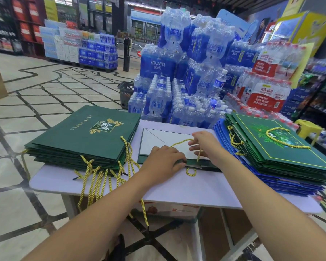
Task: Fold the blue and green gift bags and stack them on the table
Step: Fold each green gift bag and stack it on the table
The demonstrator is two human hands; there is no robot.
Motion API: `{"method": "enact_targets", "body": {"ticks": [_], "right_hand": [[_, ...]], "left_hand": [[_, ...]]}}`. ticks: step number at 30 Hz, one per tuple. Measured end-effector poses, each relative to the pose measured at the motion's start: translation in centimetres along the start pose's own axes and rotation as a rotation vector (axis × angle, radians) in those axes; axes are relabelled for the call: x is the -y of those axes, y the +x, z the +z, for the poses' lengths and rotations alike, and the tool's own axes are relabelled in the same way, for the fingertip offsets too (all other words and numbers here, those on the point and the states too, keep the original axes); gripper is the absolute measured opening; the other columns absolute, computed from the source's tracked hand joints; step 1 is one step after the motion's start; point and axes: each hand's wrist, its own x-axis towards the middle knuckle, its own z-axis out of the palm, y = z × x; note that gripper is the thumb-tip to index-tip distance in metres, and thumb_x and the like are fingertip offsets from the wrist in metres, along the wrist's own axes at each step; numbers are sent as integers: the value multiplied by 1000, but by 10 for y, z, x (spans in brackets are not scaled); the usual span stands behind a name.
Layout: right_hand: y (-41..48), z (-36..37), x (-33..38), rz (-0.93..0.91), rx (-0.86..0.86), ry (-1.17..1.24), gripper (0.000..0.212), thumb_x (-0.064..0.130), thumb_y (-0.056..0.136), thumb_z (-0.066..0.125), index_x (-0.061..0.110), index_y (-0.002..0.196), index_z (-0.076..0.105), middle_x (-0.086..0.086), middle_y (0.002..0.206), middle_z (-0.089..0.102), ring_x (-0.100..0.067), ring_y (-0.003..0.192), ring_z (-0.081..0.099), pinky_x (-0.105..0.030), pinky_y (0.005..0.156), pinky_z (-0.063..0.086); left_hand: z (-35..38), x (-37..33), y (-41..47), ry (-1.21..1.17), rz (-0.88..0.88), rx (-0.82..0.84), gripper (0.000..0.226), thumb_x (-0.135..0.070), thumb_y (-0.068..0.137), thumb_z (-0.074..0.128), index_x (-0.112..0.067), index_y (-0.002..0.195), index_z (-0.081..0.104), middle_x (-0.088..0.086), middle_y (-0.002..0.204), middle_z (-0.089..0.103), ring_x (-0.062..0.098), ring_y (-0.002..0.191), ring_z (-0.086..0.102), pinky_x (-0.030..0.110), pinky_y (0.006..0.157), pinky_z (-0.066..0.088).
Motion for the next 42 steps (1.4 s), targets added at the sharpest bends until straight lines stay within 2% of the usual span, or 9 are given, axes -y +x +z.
{"method": "enact_targets", "body": {"ticks": [4,7,9,13,23,31,36,38,42], "right_hand": [[23,18,20,-53,22,-86,20,32,96,62,15,105,66,-4,84,59,-17,66,49,-29,55,44],[47,30,19,-298,-24,-551,38,45,98,56,11,91,73,-1,75,60,-19,68,54,-32,61,44],[55,37,14,-412,-101,-943,49,51,102,47,17,72,64,1,71,62,-22,72,60,-34,64,45],[71,42,1,-440,-213,-1191,52,57,104,36,20,75,55,1,74,57,-25,75,57,-35,66,42],[92,54,-12,-371,-292,-1215,59,62,103,31,17,112,70,-5,108,69,-29,100,65,-37,73,40],[72,36,0,-392,-268,-1151,56,59,103,29,18,78,59,-2,81,62,-28,79,61,-35,63,41],[40,8,-5,-392,-216,-1043,53,59,102,31,21,74,55,3,80,62,-25,81,59,-34,62,37],[24,0,-20,-387,-222,-938,47,59,100,34,24,82,59,6,88,65,-25,90,61,-36,66,43],[-11,-10,-58,-441,-307,-822,41,54,100,44,27,122,65,3,127,62,-23,120,54,-45,98,45]], "left_hand": [[4,2,0,17,17,27,41,-54,106,36,-49,143,52,-11,134,56,16,126,45,41,108,34],[5,5,1,21,13,71,44,-59,104,33,-53,146,45,-12,136,51,17,132,41,48,116,31],[6,6,2,28,14,69,44,-59,104,34,-54,146,46,-12,136,50,17,131,41,48,115,31],[11,8,4,45,26,49,42,-57,103,38,-55,143,48,-13,134,51,16,129,41,44,112,31],[15,8,5,41,26,39,47,-58,97,33,-54,139,54,-14,128,54,15,122,44,40,105,34],[16,12,5,36,55,36,47,-60,98,33,-54,141,53,-13,136,51,17,135,40,43,112,34],[12,10,3,20,51,70,41,-57,103,44,-52,143,49,-8,170,17,23,158,2,48,125,16],[10,11,3,-43,3,72,43,-56,99,52,-47,140,46,-9,169,19,24,159,2,50,126,13],[10,15,7,-134,-119,95,66,-62,91,60,-36,147,38,-6,167,25,27,157,15,50,126,13]]}}
